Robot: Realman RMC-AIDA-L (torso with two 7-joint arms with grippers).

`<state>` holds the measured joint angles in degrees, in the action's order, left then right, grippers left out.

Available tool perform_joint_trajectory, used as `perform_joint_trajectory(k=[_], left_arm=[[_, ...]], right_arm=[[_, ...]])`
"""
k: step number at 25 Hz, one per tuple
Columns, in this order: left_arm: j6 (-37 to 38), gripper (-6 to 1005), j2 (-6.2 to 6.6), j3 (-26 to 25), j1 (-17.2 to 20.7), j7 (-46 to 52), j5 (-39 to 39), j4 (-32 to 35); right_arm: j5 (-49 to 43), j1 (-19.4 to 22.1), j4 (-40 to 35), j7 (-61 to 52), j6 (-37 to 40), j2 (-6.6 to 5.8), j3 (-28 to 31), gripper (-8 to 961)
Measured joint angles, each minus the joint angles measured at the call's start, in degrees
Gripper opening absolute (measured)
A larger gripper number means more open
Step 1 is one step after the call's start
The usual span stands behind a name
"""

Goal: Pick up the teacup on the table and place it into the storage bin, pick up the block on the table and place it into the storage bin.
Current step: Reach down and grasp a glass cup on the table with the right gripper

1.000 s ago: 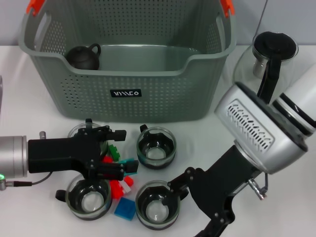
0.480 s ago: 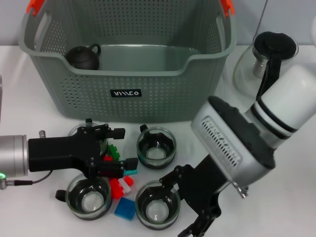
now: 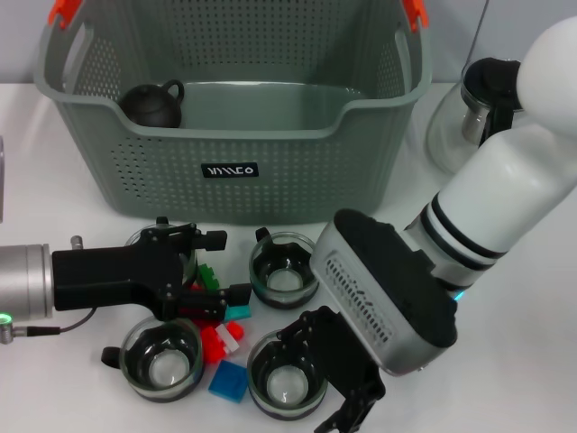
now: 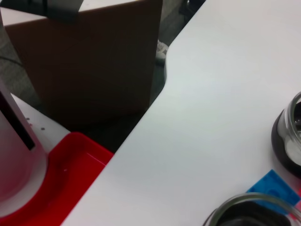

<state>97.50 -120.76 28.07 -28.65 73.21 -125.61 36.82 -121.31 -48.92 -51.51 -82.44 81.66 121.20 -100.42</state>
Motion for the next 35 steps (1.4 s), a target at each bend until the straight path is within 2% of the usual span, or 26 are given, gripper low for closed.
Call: perform_joint_trajectory(k=[12,29,35], left_arm=[[-0.5,923,0.00,0.0,0.0,0.0,0.0,-0.1],[-0.5,921,0.00,0.0,0.0,0.0,0.0,-0.1],[-0.5,921,0.00,0.0,0.0,-0.5,-0.2,-0.1]], right_arm=[[-0.2,-0.4,-2.6,-3.6,-3.4,0.02,-6.9,886],[-0.4,-0.4,-2.7,-5.2,-4.4,0.26,-8.3,880],[-0.5,0.0,-2.7,-5.9,-5.7,0.21,-8.4,688]])
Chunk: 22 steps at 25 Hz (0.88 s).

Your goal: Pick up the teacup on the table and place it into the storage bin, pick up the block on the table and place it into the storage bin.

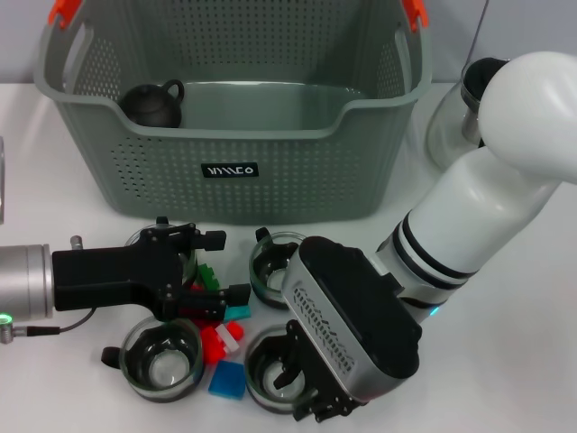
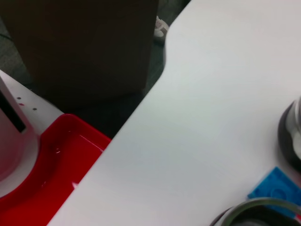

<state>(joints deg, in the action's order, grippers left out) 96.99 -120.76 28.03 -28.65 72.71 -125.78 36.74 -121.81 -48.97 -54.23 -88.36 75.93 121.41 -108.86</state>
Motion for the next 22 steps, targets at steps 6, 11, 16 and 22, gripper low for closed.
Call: perform_joint_trajectory(k=[6,11,16,22], left_arm=[[-0.5,920,0.00,0.0,0.2,-0.1,-0.1,0.0],[-0.6,920,0.00,0.0,0.4,-0.1,-0.1,0.0],[-0.4,919,0.00,0.0,0.5,-0.1,-0.1,0.0],[0.1,919,0.00,0.0,0.7,-0.1,0.0,0.0]], right_arm=[[0.0,0.2,0.0,-0.7,-1.2,-0.10,-0.6,356],[0.3,0.4,-0.2,-1.5,-0.9,-0.21,-0.6,127],[0.0,1.9,-2.9,-3.3,-0.8,-0.51,-0.5,61],[-0.2,4.7,-5.4,-5.3,-0.2,-1.08,1.5,62]])
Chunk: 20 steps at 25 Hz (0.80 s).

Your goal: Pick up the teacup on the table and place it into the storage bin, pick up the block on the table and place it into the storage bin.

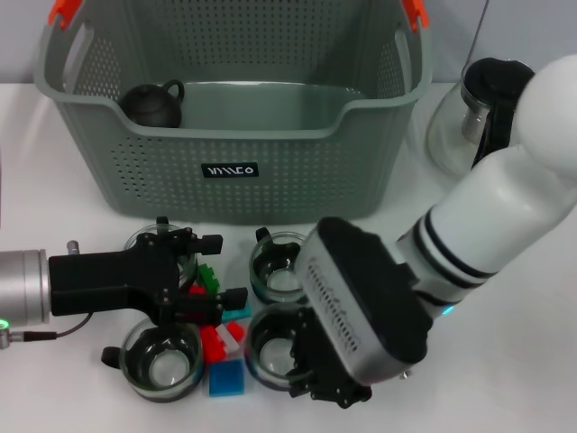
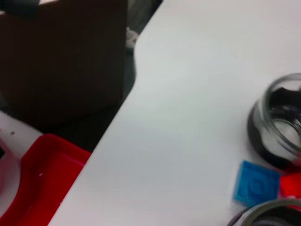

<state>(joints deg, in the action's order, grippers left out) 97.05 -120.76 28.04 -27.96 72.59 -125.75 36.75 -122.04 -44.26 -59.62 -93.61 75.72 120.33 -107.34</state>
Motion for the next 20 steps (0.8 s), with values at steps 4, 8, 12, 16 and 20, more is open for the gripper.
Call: perform_joint_trajectory(k=[4,8,12,16,20], left_arm=[[0.6,918,0.00,0.0,0.0,0.0,0.1,0.1],[0.8,918,-0.04,0.0,0.0,0.0,0.1,0.0],[0.9,917,-0.17,0.1,-0.2,0.0,0.2,-0.1],[0.5,917,-0.13,-0.1,-0.4,0.0,0.9,-0.6],[0.1,917,-0.21,0.1,-0.4,-0.4,1.0,-0.8]], right_arm=[[-0.6,4.5,-1.5,0.2,2.9,-0.11,6.6,62],[-0.4,8.8,-5.4,0.1,6.8,-0.16,11.4,62],[-0.2,12.5,-9.3,-0.2,11.8,-0.21,18.5,61],[-0.6,13.7,-9.5,-0.1,17.0,-0.31,28.4,62],[0.0,14.3,-11.1,1.1,23.5,-0.35,39.8,62]])
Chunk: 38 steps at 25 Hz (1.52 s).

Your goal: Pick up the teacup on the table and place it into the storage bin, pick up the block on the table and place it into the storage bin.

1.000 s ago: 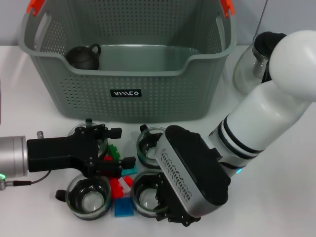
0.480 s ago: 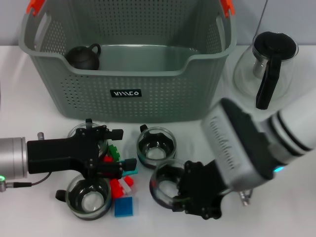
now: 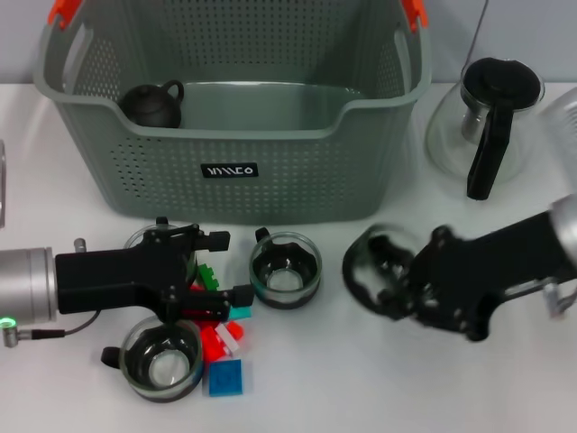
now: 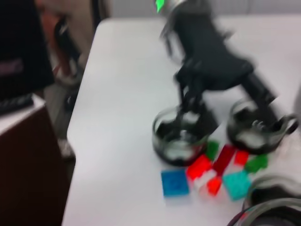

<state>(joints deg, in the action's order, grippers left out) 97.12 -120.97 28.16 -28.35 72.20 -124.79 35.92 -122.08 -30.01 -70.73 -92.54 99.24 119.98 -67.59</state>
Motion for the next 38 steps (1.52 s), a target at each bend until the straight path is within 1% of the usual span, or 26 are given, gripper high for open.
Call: perform_joint_trajectory(k=[3,6,9,14,17,20,23,26,29,33,38], left_arm=[[-0.1,916,-0.09,0.1,-0.1,-0.3,0.0,-0.6],[-0.1,916,-0.31,0.2,-0.2,-0.7,0.0,-0.7],[-0.1,916,-0.43,0.2,-0.3,-1.0,0.0,-0.7],[-0.1,915,-0.58,0.2,-1.0,-1.1,0.0,-0.7],[0.0,915,-0.65,0.1,-1.4,-1.1,0.0,-0.7],[0.1,914,-0.66,0.0,-1.7,-1.1,0.0,-0.7],[0.1,914,-0.67,0.0,-2.1,-1.1,0.2,-0.7],[-0.1,914,-0.67,-0.1,-2.3,-1.1,0.3,-0.7],[0.0,914,-0.56,0.0,-2.5,-1.1,0.5,-0.7],[0.4,913,-0.44,0.2,-2.6,-1.1,0.5,-0.7],[0.4,913,-0.54,0.1,-2.7,-1.7,0.5,-0.7]], right_arm=[[2.7,-0.9,-2.2,-1.4,4.3,-0.03,6.9,62],[7.7,-3.0,-4.3,-5.0,8.1,0.00,11.3,61],[10.7,-4.7,-6.3,-8.1,8.4,-0.01,12.9,61],[12.5,-11.1,-8.4,-15.3,4.1,0.07,14.2,61],[10.5,-15.9,-7.8,-18.7,-1.6,0.16,13.6,62],[6.5,-20.0,-5.9,-21.6,-9.4,0.37,11.9,62],[2.7,-23.2,-2.1,-23.7,-19.8,0.42,8.0,61],[-0.6,-25.0,2.6,-25.5,-31.1,0.42,2.5,62],[-2.7,-26.8,8.6,-26.9,-40.6,0.40,-2.9,62],[-5.7,-29.2,16.5,-28.2,-49.7,0.50,-8.1,62],[-6.5,-30.3,24.4,-28.6,-58.4,0.54,-12.1,61]])
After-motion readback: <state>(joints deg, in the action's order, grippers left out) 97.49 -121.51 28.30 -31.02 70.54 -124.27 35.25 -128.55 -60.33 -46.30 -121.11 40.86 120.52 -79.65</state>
